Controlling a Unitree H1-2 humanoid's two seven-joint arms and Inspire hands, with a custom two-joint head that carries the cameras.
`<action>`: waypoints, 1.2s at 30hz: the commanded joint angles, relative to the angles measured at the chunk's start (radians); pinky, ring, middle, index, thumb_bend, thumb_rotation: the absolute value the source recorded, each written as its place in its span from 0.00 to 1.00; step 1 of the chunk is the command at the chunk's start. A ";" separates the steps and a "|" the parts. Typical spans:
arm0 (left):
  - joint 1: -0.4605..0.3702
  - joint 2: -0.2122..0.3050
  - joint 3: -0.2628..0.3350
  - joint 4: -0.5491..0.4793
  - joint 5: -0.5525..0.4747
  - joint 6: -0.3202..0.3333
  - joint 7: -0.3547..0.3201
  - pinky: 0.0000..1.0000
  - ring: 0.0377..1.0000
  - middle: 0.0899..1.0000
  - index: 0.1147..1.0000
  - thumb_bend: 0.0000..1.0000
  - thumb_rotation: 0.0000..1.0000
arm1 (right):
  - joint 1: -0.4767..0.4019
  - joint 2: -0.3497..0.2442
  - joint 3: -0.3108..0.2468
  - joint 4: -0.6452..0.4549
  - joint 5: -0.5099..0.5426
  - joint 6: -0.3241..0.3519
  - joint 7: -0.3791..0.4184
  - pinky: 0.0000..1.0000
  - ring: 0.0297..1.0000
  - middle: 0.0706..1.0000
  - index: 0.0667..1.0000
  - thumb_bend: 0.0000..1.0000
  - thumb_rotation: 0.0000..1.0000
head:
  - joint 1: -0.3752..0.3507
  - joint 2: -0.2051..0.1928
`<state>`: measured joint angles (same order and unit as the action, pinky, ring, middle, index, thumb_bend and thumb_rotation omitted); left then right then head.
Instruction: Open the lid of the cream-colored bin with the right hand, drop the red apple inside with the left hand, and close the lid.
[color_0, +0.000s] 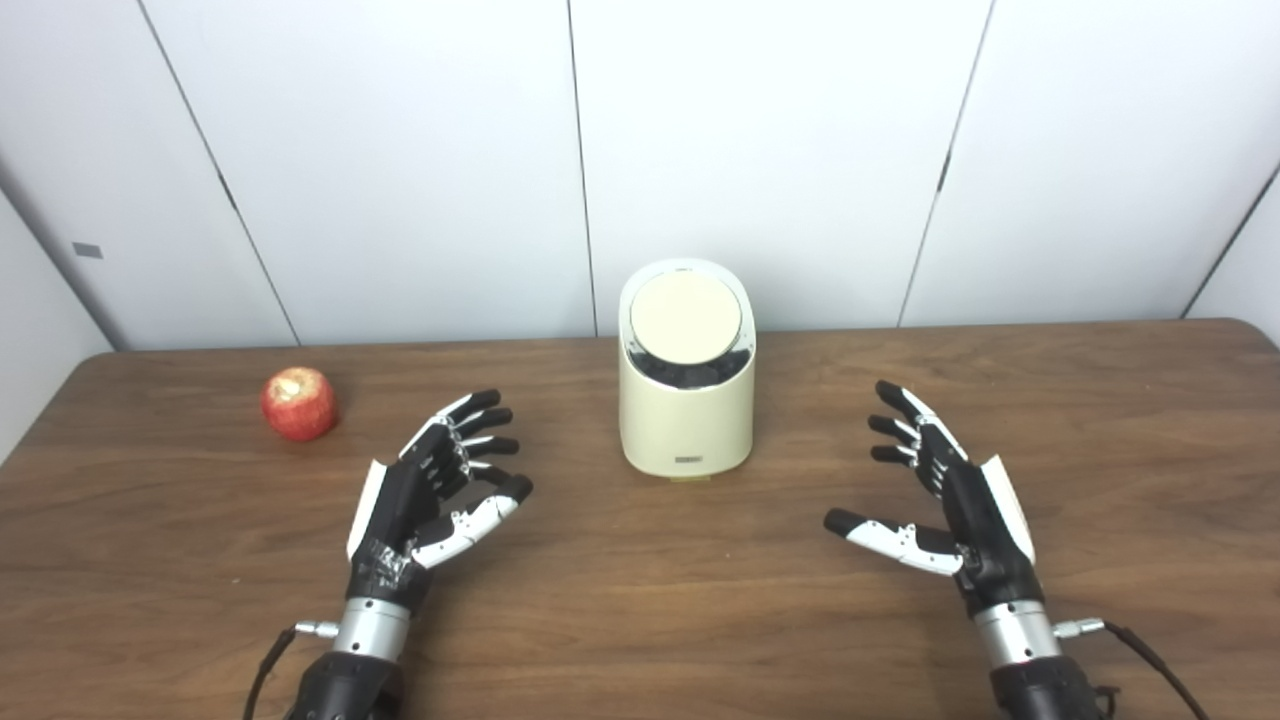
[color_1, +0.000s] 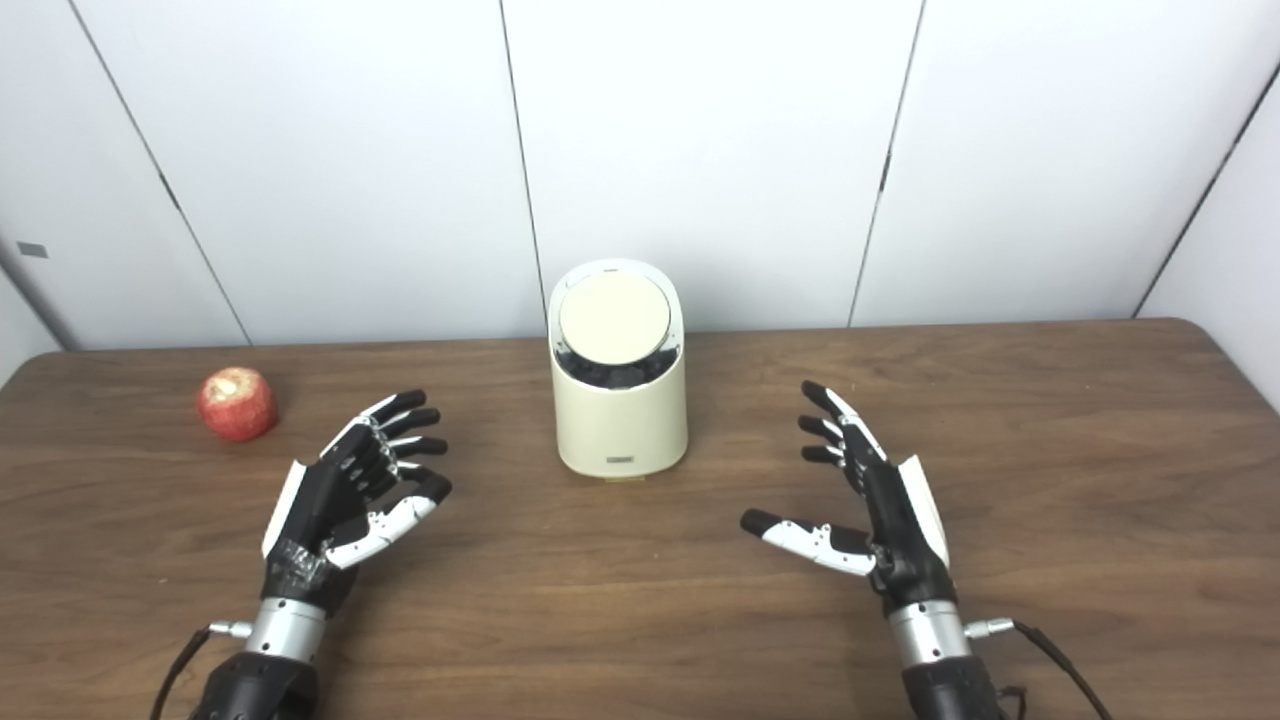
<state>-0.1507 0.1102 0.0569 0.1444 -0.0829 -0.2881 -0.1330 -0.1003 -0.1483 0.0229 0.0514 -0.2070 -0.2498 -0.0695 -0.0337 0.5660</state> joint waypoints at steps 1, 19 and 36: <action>0.023 -0.014 -0.006 0.009 -0.019 -0.018 -0.001 0.54 0.67 0.76 0.80 0.64 0.11 | 0.022 0.005 0.009 0.031 -0.004 -0.044 0.000 0.73 0.83 0.91 0.89 0.71 0.34 | -0.001 0.000; 0.025 -0.014 -0.010 0.018 -0.020 -0.027 -0.008 0.55 0.67 0.76 0.80 0.64 0.11 | -0.015 0.003 0.031 -0.047 -0.043 0.029 0.027 0.70 0.82 0.90 0.89 0.73 0.41 | -0.001 -0.006; 0.021 -0.011 -0.013 0.051 -0.014 -0.057 -0.004 0.55 0.67 0.75 0.80 0.64 0.13 | -0.283 -0.025 0.073 -0.134 -0.155 0.343 0.116 0.70 0.82 0.87 0.88 0.78 0.44 | 0.011 -0.026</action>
<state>-0.1558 0.1084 0.0486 0.1548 -0.0916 -0.3226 -0.1386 -0.3412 -0.1627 0.0967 -0.0655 -0.3502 0.1018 0.0456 -0.0215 0.5400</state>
